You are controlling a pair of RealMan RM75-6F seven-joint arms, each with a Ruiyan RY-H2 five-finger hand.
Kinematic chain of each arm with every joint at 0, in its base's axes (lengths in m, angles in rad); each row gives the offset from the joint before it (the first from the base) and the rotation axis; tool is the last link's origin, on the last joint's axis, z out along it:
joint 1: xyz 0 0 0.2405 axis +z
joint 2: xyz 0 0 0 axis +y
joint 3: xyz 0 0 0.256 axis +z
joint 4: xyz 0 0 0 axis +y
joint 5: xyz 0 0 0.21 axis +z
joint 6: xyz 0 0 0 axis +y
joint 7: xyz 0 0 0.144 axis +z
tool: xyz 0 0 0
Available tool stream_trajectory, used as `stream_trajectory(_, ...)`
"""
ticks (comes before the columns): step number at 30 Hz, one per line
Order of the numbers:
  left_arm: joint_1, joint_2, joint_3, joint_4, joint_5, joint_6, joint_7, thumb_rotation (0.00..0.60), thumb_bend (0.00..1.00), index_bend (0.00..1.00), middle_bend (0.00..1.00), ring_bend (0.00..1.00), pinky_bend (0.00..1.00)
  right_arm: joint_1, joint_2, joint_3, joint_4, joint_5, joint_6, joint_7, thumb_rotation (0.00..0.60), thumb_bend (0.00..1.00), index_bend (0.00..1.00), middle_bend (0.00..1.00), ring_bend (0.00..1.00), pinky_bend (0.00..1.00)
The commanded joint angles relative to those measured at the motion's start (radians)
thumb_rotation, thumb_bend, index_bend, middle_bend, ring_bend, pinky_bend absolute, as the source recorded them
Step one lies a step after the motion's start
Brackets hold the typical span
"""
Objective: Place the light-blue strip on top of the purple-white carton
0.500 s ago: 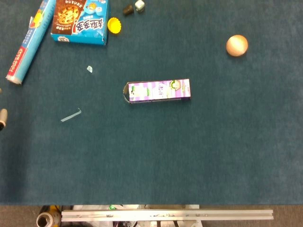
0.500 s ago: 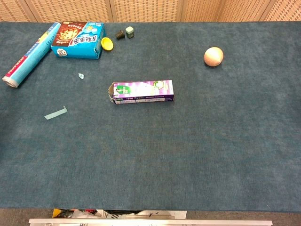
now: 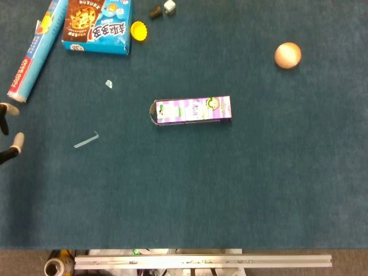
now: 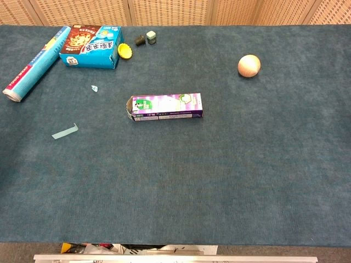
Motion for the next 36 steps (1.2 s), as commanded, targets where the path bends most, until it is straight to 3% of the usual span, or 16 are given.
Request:
stream_trajectory(1, -0.020, -0.006, 0.000, -0.008, -0.015, -0.036, 0.006, 0.600, 0.30, 0.41, 0.67, 0.68, 0.83, 0.009, 0.008, 0.012, -0.007, 0.008, -0.009, -0.005, 0.600, 0.20, 0.16, 0.44, 0.34, 0.43)
stream_trajectory(6, -0.057, -0.033, 0.008, -0.006, -0.055, -0.101, 0.063, 0.600, 0.30, 0.43, 0.76, 0.81, 0.92, 0.028, 0.018, 0.032, -0.017, 0.016, -0.030, -0.013, 0.600, 0.20, 0.16, 0.44, 0.34, 0.43)
stream_trajectory(10, -0.079, -0.067, 0.007, 0.000, -0.111, -0.134, 0.119, 0.600, 0.30, 0.44, 0.80, 0.85, 0.94, 0.037, 0.016, 0.034, -0.014, 0.020, -0.050, -0.013, 0.600, 0.20, 0.16, 0.44, 0.34, 0.43)
stream_trajectory(17, -0.111, -0.157, 0.011, 0.034, -0.193, -0.145, 0.233, 0.600, 0.30, 0.46, 0.82, 0.86, 0.95, 0.034, 0.013, 0.033, -0.001, 0.029, -0.064, 0.000, 0.600, 0.20, 0.16, 0.44, 0.34, 0.43)
stream_trajectory(36, -0.170, -0.301, 0.016, 0.104, -0.332, -0.186, 0.321, 0.600, 0.30, 0.46, 0.83, 0.87, 0.96, 0.016, 0.002, 0.022, 0.048, 0.037, -0.080, 0.050, 0.600, 0.19, 0.16, 0.44, 0.34, 0.43)
